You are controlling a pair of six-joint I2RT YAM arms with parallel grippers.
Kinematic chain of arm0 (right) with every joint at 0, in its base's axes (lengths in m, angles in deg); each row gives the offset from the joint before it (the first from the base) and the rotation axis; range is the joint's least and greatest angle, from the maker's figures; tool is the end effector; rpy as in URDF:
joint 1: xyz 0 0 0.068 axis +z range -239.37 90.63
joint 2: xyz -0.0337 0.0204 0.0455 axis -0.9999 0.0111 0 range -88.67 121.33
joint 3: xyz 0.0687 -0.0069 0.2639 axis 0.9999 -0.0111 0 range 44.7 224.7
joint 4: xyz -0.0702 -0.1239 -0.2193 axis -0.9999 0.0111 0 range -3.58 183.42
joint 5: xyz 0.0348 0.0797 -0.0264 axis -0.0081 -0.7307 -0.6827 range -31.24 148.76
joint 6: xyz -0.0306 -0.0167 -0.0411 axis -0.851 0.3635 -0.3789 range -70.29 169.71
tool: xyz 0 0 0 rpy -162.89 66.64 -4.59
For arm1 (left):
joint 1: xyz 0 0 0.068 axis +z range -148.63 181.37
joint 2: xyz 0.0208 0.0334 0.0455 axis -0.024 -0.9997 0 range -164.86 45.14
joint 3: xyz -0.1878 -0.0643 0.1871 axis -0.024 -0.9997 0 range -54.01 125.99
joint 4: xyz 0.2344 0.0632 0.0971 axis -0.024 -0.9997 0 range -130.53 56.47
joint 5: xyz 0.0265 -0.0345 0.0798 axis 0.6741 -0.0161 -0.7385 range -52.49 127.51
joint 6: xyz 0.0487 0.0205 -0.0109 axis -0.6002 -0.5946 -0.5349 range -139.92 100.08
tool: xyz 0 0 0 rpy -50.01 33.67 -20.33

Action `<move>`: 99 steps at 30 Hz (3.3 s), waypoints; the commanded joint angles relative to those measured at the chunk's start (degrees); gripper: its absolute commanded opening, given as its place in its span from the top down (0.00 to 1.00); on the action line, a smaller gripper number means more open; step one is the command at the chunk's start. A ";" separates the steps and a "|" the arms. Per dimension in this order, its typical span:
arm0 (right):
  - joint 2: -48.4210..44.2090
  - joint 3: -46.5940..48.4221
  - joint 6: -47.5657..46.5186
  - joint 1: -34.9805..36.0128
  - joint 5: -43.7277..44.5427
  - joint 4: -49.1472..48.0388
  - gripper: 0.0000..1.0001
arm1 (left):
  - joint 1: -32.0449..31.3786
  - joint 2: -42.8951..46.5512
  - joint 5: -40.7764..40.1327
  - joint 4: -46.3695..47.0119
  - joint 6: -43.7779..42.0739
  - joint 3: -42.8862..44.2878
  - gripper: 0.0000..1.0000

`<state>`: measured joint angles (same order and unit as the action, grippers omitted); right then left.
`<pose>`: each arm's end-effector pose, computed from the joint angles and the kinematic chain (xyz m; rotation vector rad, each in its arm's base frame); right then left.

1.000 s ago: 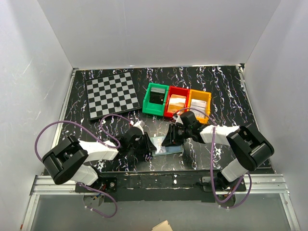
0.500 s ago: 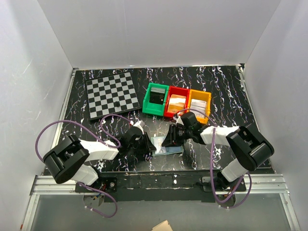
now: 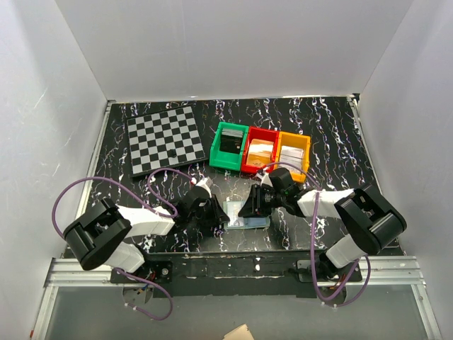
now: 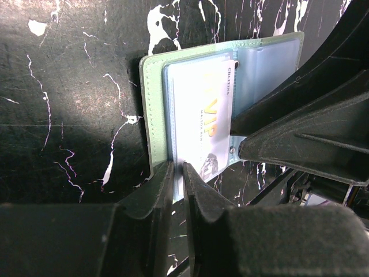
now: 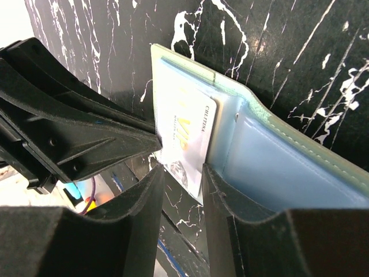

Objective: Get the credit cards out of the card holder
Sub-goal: Remove the credit card from the card holder.

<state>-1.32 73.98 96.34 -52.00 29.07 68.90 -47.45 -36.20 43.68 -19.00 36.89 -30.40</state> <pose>0.2022 0.1767 0.1328 -0.1034 2.5465 1.2780 0.1562 -0.1843 0.1245 -0.1187 2.5594 -0.9665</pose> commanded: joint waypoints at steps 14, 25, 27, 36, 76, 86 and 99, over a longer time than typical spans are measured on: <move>-1.83 2.71 -3.57 0.43 1.66 6.53 0.58 | -0.05 10.15 -2.13 -6.35 -2.41 2.40 0.74; -2.10 3.33 -3.48 0.43 1.74 6.88 0.54 | 0.92 2.86 -0.64 -4.51 -4.61 6.53 0.78; -2.01 3.33 -3.48 0.43 1.57 6.88 0.54 | 1.27 1.72 -0.37 -3.98 -4.61 6.35 0.78; -2.36 3.33 -3.30 0.34 1.13 6.36 0.54 | 1.36 -1.36 0.42 -2.31 -4.26 5.39 0.79; -5.52 -1.06 0.74 -1.68 -0.01 -1.37 0.54 | 1.36 -6.81 1.21 1.91 -2.85 0.38 0.82; -4.83 -2.12 1.97 -2.21 -2.73 -5.77 0.56 | 1.36 -7.43 1.56 2.88 -2.68 0.11 0.83; -1.13 -1.07 1.62 -2.21 -5.99 -6.22 0.62 | 1.36 -8.48 2.18 4.20 -2.59 -0.06 0.83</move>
<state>-3.42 71.97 97.80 -54.60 26.23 65.23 -45.78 -42.21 46.02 -9.47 35.26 -28.80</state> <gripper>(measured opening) 0.398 0.173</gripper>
